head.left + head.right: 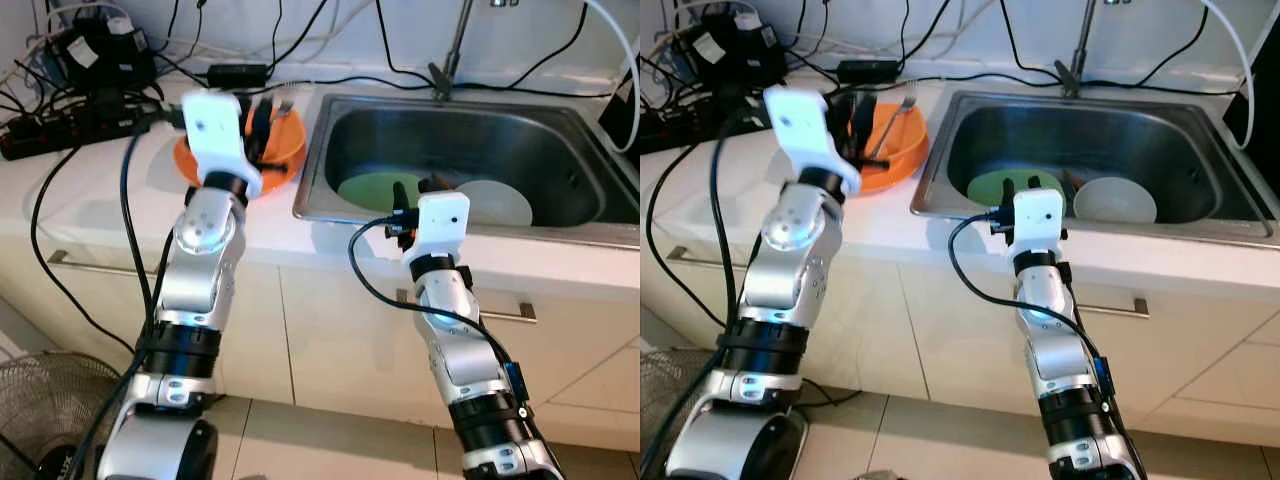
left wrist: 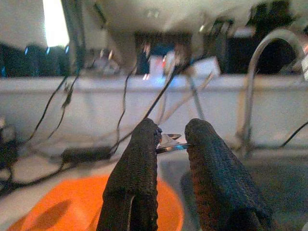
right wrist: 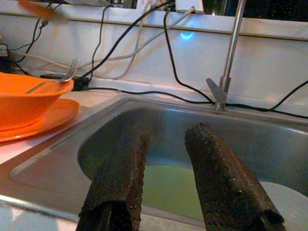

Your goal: Kitchen organization

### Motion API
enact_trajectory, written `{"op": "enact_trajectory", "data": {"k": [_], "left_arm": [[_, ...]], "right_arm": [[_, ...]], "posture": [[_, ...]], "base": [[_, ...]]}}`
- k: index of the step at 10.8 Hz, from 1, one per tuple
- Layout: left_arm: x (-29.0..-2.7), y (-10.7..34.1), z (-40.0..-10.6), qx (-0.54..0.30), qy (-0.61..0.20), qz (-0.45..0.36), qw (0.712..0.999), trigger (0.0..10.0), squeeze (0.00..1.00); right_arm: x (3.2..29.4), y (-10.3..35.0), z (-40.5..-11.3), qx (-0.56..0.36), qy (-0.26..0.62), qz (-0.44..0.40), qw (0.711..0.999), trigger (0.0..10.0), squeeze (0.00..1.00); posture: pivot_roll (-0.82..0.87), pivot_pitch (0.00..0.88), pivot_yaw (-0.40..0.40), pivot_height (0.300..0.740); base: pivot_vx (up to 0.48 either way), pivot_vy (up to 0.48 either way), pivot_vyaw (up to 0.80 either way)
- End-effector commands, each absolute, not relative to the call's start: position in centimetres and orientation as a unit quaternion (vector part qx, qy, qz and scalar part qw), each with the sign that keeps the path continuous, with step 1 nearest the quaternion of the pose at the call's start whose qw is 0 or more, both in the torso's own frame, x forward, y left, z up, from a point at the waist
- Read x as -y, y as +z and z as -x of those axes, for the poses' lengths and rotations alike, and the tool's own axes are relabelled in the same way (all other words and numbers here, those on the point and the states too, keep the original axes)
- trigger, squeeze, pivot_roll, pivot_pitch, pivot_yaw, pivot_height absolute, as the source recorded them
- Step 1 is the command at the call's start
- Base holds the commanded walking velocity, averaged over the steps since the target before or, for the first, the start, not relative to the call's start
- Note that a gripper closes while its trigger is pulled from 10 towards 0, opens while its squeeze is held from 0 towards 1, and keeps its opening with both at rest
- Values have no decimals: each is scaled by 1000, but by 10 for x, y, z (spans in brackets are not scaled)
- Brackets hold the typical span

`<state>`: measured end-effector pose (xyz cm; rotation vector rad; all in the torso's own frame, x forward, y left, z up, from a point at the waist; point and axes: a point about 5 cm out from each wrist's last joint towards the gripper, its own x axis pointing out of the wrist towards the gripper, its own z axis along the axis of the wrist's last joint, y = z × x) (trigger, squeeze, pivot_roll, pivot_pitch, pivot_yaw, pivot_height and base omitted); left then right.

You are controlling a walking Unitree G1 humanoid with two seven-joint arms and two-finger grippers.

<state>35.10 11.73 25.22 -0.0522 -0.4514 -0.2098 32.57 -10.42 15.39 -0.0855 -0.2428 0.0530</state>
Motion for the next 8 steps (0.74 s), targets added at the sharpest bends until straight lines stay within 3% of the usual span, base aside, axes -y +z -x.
{"op": "enact_trajectory", "data": {"k": [1, 5, 6, 7, 8], "left_arm": [[-113, 264, -347, 250, -119, 32, 960, 10000, 0], [-77, 261, -329, 234, -250, 100, 934, 10000, 0], [-73, 258, -328, 226, -260, 97, 934, 10000, 0], [-70, 253, -327, 211, -275, 93, 933, 10000, 0], [-69, 250, -326, 199, -283, 92, 934, 10000, 0]], "right_arm": [[102, 159, -329, 131, 27, 45, 990, 10000, 0], [98, 160, -330, 144, 39, 72, 986, 10000, 0], [99, 160, -330, 148, 40, 79, 985, 10000, 1000], [98, 162, -331, 158, 41, 98, 982, 10000, 1000], [96, 164, -331, 171, 48, 130, 975, 10000, 490]], "posture": [[133, 0, 19, 740], [133, 0, 18, 740], [134, 0, 21, 740], [134, 0, 26, 740], [134, 0, 30, 740]], "base": [[0, 0, 0], [0, 0, 0], [0, 0, 0], [0, 0, 0], [0, 0, 0]]}}
